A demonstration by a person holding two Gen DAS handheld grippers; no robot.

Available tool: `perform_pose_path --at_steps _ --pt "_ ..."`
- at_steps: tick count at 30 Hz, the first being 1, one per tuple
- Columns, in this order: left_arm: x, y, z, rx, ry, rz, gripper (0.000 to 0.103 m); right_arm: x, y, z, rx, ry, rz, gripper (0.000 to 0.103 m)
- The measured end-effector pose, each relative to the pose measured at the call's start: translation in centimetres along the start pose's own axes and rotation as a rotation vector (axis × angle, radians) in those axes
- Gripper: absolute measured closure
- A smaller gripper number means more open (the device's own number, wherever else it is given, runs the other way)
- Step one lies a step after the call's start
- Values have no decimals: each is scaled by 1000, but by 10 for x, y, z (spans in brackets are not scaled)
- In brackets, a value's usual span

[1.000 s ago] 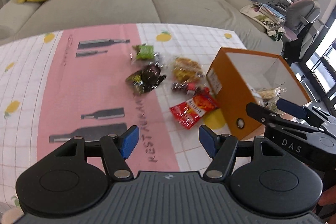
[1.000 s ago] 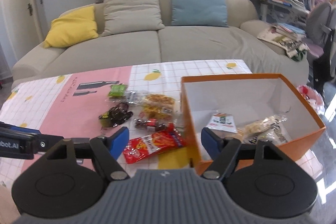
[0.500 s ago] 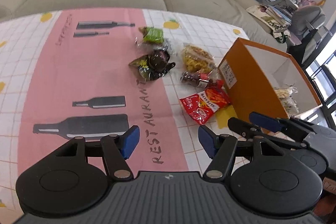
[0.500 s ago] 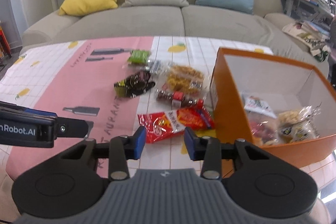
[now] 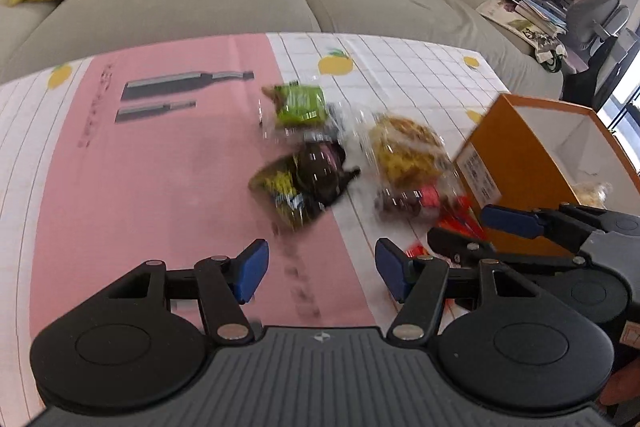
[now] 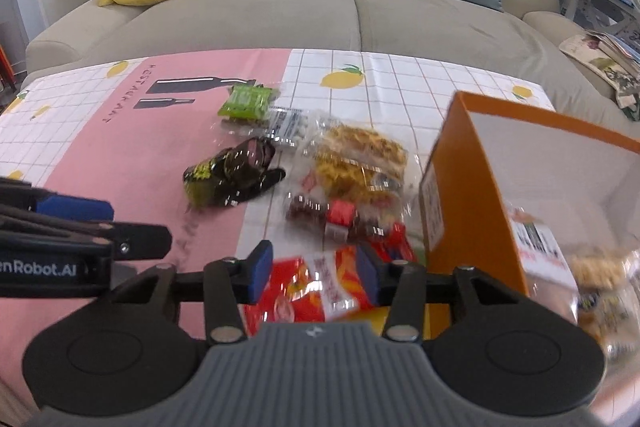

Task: Organize snacks
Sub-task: 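Withdraw both tools from the box back toward the snack pile, then grasp the green raisin packet with the left tool while the right tool grasps the red chili-strip bag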

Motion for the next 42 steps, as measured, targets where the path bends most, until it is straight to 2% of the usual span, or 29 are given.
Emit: perform_pose_path --at_steps 7,10,13,15,18,21,23,26,27,29,31,32,37,38,42 --pt "-15 -32 -37 20 -62 -11 30 -2 -33 -30 17 32 10 47" --pt "-27 -47 -57 29 -19 -11 29 -1 -47 -44 31 43 20 44" --pt "-35 -59 -77 41 31 -19 19 -2 -61 -59 35 42 17 31" --pt "-37 -71 -86 31 49 -33 19 -7 -69 -67 47 41 15 31" --pt "-38 -91 -95 5 64 -30 20 -11 -83 -75 49 30 39 31" --pt "-41 -110 -95 -33 70 -69 33 -12 -96 -77 29 17 43 31" --pt "-43 -117 -91 -49 85 -54 48 -11 -103 -75 15 15 57 34" --pt "-44 -115 -85 -37 98 -37 56 -8 -107 -67 8 14 64 40" --pt "-43 -113 -83 -40 92 -43 57 -9 -106 -64 18 32 65 42" --pt "-40 -109 -77 -50 88 -34 59 -12 -104 -58 31 58 53 57" --pt "-39 -101 -68 -62 93 -31 59 -16 -98 -51 36 85 37 63" --pt "-39 -98 -64 -67 100 -30 59 -18 -96 -49 35 93 30 71" --pt "-43 -71 -31 -94 169 -13 59 -22 -80 -34 17 60 -45 88" --pt "-43 -67 -24 -105 181 -9 60 -23 -77 -31 12 51 -66 95" --pt "-44 -46 1 -114 210 -18 60 -34 -63 -15 -29 45 -158 97"
Point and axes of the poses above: each gripper's, at about its wrist camera, not at the fingertips, and y roughly against the way its jaws point, x to its right, z to its underside, the point moved 3 cm from there along -y, roughly the way its jaws point, and after that the axes turned 14 degrees about -y, right-handed, at the moved point
